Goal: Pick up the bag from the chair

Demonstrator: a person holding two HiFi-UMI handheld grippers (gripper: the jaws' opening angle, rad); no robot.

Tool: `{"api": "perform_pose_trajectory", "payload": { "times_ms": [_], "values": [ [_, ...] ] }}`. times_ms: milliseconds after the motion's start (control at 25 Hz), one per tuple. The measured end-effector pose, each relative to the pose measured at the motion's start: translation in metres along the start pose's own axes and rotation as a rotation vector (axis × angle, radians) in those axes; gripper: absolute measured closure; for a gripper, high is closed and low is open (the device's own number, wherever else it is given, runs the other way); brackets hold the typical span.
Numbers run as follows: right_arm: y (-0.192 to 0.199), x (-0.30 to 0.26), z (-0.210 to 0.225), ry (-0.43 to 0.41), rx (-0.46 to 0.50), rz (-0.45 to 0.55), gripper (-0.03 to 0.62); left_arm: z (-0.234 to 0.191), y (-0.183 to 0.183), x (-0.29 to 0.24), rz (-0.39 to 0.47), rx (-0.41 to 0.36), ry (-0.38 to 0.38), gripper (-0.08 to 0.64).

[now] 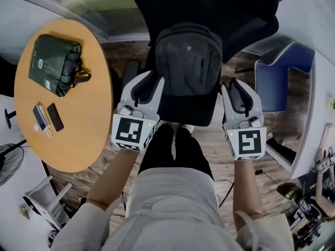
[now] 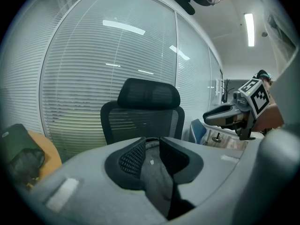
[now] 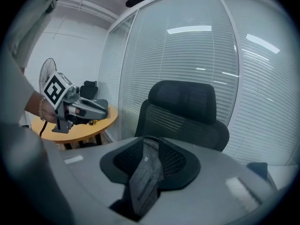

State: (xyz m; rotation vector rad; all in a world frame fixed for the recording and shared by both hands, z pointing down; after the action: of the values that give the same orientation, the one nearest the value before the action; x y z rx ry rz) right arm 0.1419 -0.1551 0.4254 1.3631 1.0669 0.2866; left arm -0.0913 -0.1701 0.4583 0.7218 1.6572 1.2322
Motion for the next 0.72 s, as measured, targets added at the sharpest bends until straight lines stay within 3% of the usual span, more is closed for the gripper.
{"api": "perform_pose_trajectory", "payload": {
  "times_ms": [720],
  "values": [
    [0.060,-0.045,0.025,0.026,0.002,-0.067,0.471,-0.013,0.066,-0.050,-0.099,-0.020,-0.010,0.428]
  ]
}}
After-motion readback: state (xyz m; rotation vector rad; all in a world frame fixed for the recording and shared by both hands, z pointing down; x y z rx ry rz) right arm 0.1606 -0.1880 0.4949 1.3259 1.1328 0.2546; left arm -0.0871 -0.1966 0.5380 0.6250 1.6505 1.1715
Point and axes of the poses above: the fingertips, and each gripper's own axes: x backward along the fingers, z to its right, y out of its underside, the point moved 6 cm from there along x, backward along the fingers, and after that the axes turned 7 degrees about -y, right-handed, at the moved point
